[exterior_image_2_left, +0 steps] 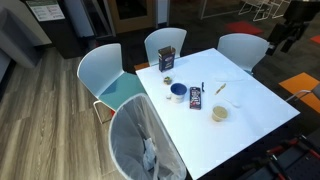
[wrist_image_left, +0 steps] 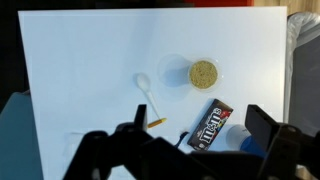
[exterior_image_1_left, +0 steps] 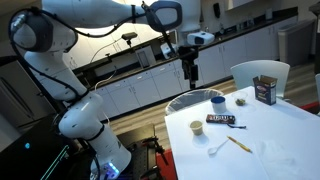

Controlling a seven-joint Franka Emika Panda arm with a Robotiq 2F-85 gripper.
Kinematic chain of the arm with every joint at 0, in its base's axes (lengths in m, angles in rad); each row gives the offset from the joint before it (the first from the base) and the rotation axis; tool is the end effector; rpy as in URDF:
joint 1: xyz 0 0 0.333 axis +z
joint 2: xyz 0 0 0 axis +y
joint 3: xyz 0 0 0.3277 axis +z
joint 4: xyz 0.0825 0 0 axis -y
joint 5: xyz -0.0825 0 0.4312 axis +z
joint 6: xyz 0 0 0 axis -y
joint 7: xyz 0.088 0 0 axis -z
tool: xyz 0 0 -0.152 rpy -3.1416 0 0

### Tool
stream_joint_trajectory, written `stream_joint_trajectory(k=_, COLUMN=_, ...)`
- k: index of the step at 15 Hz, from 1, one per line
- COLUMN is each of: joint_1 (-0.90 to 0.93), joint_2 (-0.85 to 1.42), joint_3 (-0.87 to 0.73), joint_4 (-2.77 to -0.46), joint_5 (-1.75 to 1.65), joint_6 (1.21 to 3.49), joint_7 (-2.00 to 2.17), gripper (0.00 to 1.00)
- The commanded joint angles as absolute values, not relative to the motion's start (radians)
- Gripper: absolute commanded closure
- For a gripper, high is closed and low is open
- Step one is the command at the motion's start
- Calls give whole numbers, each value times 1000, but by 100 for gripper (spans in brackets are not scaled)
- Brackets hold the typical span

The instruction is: Scoop out one spoonful of contents and put it on the table

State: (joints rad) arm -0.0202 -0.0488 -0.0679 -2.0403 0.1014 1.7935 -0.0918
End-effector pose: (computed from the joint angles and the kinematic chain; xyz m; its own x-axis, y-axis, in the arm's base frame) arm 0.5494 -0.0356 0.3978 0.9820 -0.0168 -0.1883 -0.0388 -0.9928 -0.1134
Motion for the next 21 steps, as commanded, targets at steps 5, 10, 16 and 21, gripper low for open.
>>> stream_joint_trajectory(k=5, joint_1=-36, joint_2=37, joint_3=-59, joint_4=-1993, joint_5=83, joint_6=1793, joint_7=-98, gripper=0)
stream_joint_trajectory(k=10, joint_1=-37, joint_2=227, joint_3=-55, joint_4=-1899, joint_5=88, joint_6=1909, joint_7=-138, gripper=0)
stream_joint_trajectory(k=16, joint_1=-37, joint_2=576, joint_3=-13, joint_4=-1710, joint_5=64, joint_6=1943, joint_7=-175, gripper=0)
stream_joint_trajectory(k=21, joint_1=-7, joint_2=780, joint_3=-3, joint_4=-1577, joint_5=-19, joint_6=1950, joint_7=-146, gripper=0)
